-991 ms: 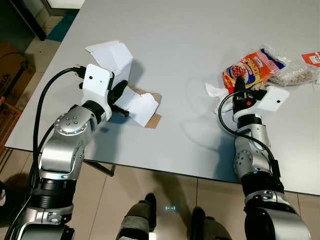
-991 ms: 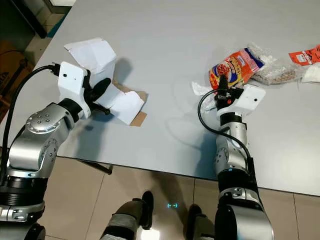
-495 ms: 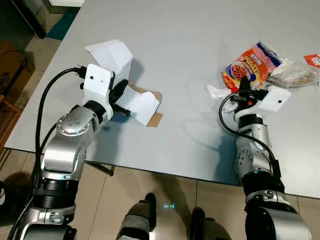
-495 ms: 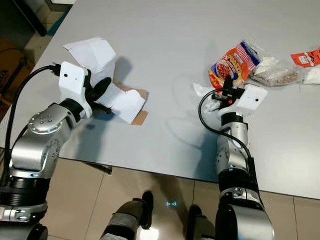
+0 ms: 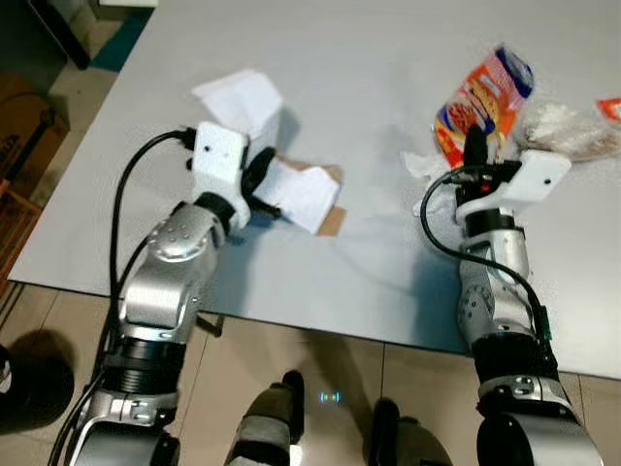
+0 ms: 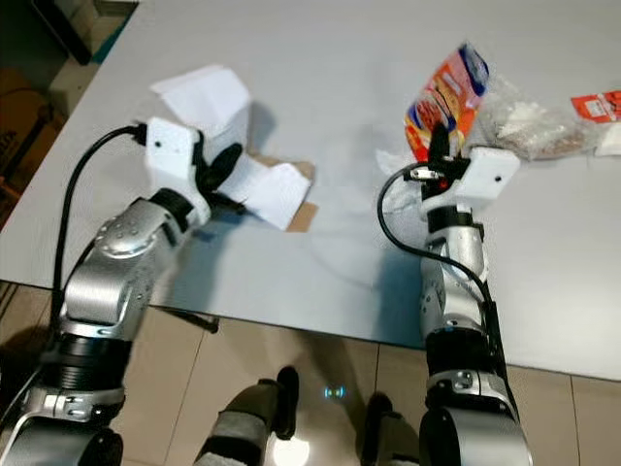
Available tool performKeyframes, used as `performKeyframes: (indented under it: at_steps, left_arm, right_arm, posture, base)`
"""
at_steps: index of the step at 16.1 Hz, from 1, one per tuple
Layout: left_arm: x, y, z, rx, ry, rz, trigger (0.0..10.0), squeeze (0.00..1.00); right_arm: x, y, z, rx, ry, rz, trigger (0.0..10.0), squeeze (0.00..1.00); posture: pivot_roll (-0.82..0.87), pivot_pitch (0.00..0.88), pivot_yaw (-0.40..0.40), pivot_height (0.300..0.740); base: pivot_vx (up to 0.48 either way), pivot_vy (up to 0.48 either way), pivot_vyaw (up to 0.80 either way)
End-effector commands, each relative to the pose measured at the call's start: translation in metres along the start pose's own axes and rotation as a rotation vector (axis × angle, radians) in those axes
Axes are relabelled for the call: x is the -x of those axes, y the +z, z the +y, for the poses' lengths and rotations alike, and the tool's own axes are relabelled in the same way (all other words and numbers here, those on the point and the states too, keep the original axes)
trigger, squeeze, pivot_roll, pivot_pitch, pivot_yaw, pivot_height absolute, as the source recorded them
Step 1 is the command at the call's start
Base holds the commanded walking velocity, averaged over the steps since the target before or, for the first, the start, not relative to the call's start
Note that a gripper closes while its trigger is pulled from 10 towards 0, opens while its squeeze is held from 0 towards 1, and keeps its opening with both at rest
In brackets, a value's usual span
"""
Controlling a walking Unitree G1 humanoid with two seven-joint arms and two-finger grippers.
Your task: Picking trash to rubbish bin
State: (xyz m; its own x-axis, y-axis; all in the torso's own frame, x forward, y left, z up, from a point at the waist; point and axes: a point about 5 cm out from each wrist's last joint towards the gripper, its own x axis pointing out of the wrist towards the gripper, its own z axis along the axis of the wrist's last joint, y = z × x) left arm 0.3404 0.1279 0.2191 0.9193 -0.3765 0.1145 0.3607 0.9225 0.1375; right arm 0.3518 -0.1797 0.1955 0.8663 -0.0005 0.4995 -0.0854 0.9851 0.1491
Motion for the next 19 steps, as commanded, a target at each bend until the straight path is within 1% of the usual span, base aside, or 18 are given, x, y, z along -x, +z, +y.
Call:
performKeyframes:
  at_steps: [1,2,3,4,5,6,7,8,9,10,11,12,14,15,16,17,19]
  left_arm:
    - [-0.002,-0.005,-0.001,-0.007,0.025,0.013,0.0,0.0]
    - [-0.007,-0.007,-0.005,-0.005,0.049,0.013,0.4,0.0]
    - [-0.011,-0.011,-0.008,-0.002,0.074,0.033,4.4,0.0]
    - [-0.012,-0.014,-0.011,0.003,0.08,0.036,4.8,0.0]
    - [-0.013,-0.017,-0.012,0.007,0.096,0.037,4.3,0.0]
    - [-0.015,-0.019,-0.013,0.01,0.108,0.042,5.7,0.0]
    - [-0.017,-0.023,-0.015,0.012,0.121,0.055,10.0,0.0]
    - [-0.02,-0.027,-0.017,0.022,0.123,0.071,10.0,0.0]
    - [-0.023,-0.03,-0.02,0.025,0.123,0.081,10.0,0.0]
    - [-0.024,-0.03,-0.02,0.025,0.126,0.08,10.0,0.0]
    - [-0.027,-0.03,-0.023,0.028,0.129,0.054,10.0,0.0]
    - [-0.028,-0.027,-0.022,0.015,0.151,0.026,10.0,0.0]
    - [-0.028,-0.019,-0.017,-0.066,0.192,-0.041,10.0,0.0]
    - [-0.027,-0.02,-0.016,-0.072,0.176,-0.044,10.0,0.0]
    - [-0.021,-0.029,-0.011,-0.109,0.149,-0.025,10.0,0.0]
    - [-0.015,-0.042,-0.004,-0.119,0.15,0.017,10.0,0.0]
    - [-0.012,-0.051,-0.001,-0.107,0.165,0.04,10.0,0.0]
  right_arm:
    - [0.002,0.005,0.0,0.03,0.023,-0.002,0.0,0.0]
    - [0.0,0.014,0.001,0.053,0.053,-0.021,0.0,0.0]
    - [0.001,0.023,0.003,0.081,0.089,-0.029,0.0,0.0]
    - [0.004,0.028,0.001,0.093,0.11,-0.027,0.0,0.0]
    - [0.008,0.033,-0.001,0.14,0.134,-0.02,0.0,0.0]
    - [0.013,0.037,-0.005,0.17,0.144,-0.014,3.2,0.0]
    - [0.019,0.042,-0.011,0.159,0.153,0.004,10.0,0.0]
    - [0.025,0.048,-0.012,0.149,0.167,0.018,10.0,0.0]
    - [0.032,0.052,-0.011,0.171,0.2,0.043,10.0,0.0]
    - [0.035,0.054,-0.01,0.185,0.218,0.056,10.0,0.0]
    - [0.044,0.058,-0.009,0.2,0.242,0.1,10.0,0.0]
    - [0.05,0.058,-0.008,0.223,0.252,0.124,10.0,0.0]
    - [0.058,0.058,-0.004,0.245,0.25,0.151,10.0,0.0]
    - [0.06,0.058,-0.003,0.248,0.242,0.153,10.0,0.0]
    - [0.067,0.058,-0.002,0.258,0.222,0.164,10.0,0.0]
    - [0.075,0.057,-0.001,0.259,0.205,0.188,10.0,0.0]
    - [0.086,0.055,0.001,0.262,0.194,0.226,10.0,0.0]
  posture:
    - [0.4,0.201,0.058,0.74]
    - [0.38,0.183,0.041,0.74]
    - [0.36,0.172,0.033,0.74]
    - [0.34,0.16,0.023,0.74]
    - [0.33,0.155,0.019,0.74]
    - [0.3,0.144,0.009,0.74]
    - [0.27,0.13,0.002,0.74]
    - [0.25,0.124,0.002,0.74]
    - [0.22,0.117,-0.001,0.74]
    - [0.22,0.115,-0.001,0.74]
    - [0.18,0.107,0.0,0.74]
    - [0.16,0.104,0.002,0.74]
    - [0.15,0.096,0.003,0.74]
    - [0.14,0.094,0.001,0.74]
    - [0.13,0.099,-0.003,0.74]
    - [0.12,0.104,-0.007,0.74]
    - [0.1,0.102,-0.011,0.74]
  base:
    - [0.0,0.0,0.0]
    - [0.0,0.0,0.0]
    - [0.0,0.0,0.0]
    - [0.0,0.0,0.0]
    - [0.0,0.0,0.0]
    - [0.0,0.0,0.0]
    - [0.0,0.0,0.0]
    - [0.0,0.0,0.0]
    - [0.0,0.0,0.0]
    - [0.0,0.0,0.0]
    - [0.0,0.0,0.0]
    - [0.0,0.0,0.0]
    - [0.0,0.0,0.21]
    - [0.0,0.0,0.8]
    - [0.0,0.0,0.8]
    - [0.0,0.0,0.8]
    - [0.0,0.0,0.8]
